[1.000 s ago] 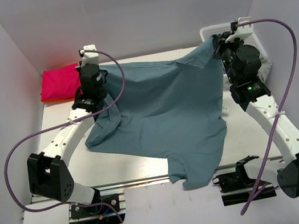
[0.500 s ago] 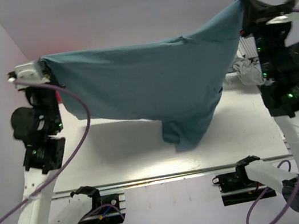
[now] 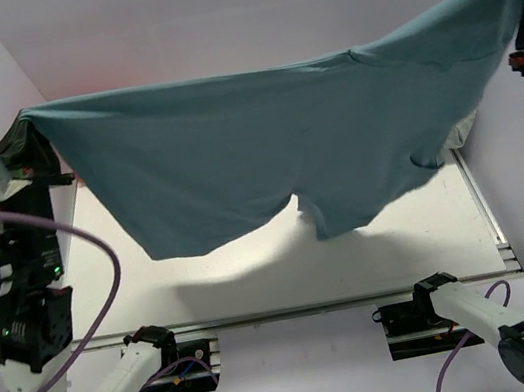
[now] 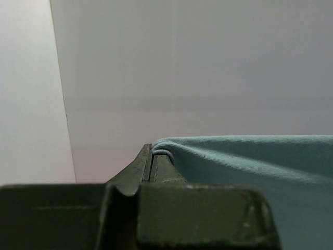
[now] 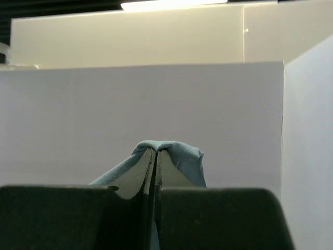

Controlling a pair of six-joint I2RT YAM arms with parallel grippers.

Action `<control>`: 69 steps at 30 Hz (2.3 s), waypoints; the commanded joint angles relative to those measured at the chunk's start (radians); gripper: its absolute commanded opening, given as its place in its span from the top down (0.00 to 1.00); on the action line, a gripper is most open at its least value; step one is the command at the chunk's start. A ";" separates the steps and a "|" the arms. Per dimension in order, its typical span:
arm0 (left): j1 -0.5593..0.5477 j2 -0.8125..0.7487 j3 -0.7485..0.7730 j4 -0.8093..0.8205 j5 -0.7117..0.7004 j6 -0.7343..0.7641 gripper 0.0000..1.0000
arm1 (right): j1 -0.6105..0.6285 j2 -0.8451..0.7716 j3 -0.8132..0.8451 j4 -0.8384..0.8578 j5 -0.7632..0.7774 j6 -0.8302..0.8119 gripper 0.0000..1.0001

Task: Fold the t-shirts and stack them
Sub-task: Flatten out the tshirt

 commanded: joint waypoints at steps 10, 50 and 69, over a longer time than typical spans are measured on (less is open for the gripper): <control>-0.001 -0.045 0.177 -0.117 0.057 -0.039 1.00 | -0.005 -0.006 0.203 0.004 -0.044 -0.017 1.00; 0.048 0.450 -0.567 0.296 -0.363 -0.165 1.00 | -0.005 0.229 -0.859 0.412 -0.112 0.043 1.00; 0.223 1.234 -0.032 0.238 -0.085 -0.245 1.00 | -0.006 1.030 -0.307 0.219 0.152 0.076 1.00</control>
